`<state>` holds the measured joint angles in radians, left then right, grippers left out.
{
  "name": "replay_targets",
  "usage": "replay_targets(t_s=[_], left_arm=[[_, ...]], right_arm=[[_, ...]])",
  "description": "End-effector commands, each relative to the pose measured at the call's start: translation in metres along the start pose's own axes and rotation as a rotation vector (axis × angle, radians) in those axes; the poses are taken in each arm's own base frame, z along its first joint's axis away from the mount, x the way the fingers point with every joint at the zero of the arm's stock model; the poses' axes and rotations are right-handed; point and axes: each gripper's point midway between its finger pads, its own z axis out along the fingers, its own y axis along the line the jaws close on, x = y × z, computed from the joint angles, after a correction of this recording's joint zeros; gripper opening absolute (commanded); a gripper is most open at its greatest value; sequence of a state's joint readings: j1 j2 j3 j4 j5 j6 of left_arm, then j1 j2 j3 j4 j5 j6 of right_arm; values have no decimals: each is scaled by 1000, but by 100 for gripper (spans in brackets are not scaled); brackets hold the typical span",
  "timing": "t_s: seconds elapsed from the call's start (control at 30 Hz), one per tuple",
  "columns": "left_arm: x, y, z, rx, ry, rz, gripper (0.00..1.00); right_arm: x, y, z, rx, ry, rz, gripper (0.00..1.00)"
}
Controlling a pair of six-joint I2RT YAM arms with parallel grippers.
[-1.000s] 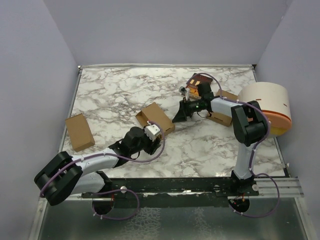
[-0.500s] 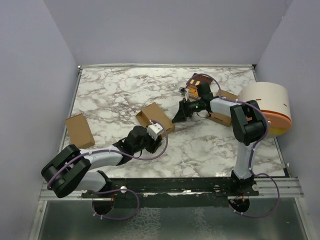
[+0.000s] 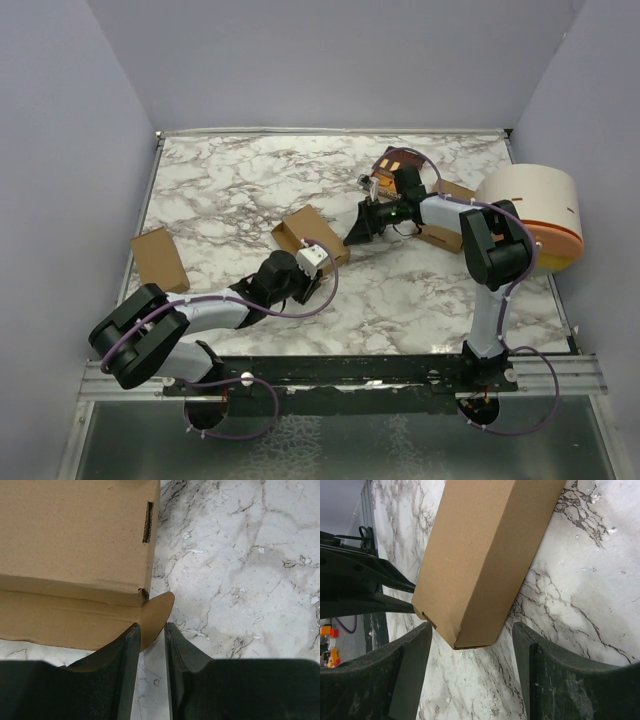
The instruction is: Fold the paper box
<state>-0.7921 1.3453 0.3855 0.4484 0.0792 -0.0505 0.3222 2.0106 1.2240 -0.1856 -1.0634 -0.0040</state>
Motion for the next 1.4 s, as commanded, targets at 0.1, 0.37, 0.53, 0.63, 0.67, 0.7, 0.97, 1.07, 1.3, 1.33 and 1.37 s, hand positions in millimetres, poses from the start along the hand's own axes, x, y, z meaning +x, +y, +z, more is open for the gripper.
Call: replay_targets(t_s=[0.1,0.37,0.53,0.63,0.67,0.7,0.97,1.07,1.3,1.33,1.37], left_arm=[[-18,5,3,-33,-48,-8,26],[-15,6,5,-38,-39,-18,21],[-14,7,5,-45,-35,-20,19],[-14,7,5,-48,-34,-21,19],[-13,7,5,-47,-33,-21,19],[-13,8,5,-50,-34,-20,18],[-14,8,5,-52,-35,-21,18],[-13,9,5,-55,-34,-22,17],[-12,9,5,-59,-34,-21,17],[-12,9,5,-59,-34,-22,17],[-12,9,4,-60,-34,-22,17]], right_arm=[[-6,-1,4,-27,-10,-15,65],[-4,0,5,-38,-11,2,65],[-2,0,7,-46,-12,19,65],[0,-3,8,-39,-12,31,65],[1,-4,8,-36,-12,38,65],[2,-4,9,-35,-13,43,65],[6,-9,11,-20,-12,66,62],[9,-13,11,-4,-9,71,58],[13,-21,12,34,1,84,51],[14,-22,12,40,3,86,51],[14,-23,12,46,4,85,51]])
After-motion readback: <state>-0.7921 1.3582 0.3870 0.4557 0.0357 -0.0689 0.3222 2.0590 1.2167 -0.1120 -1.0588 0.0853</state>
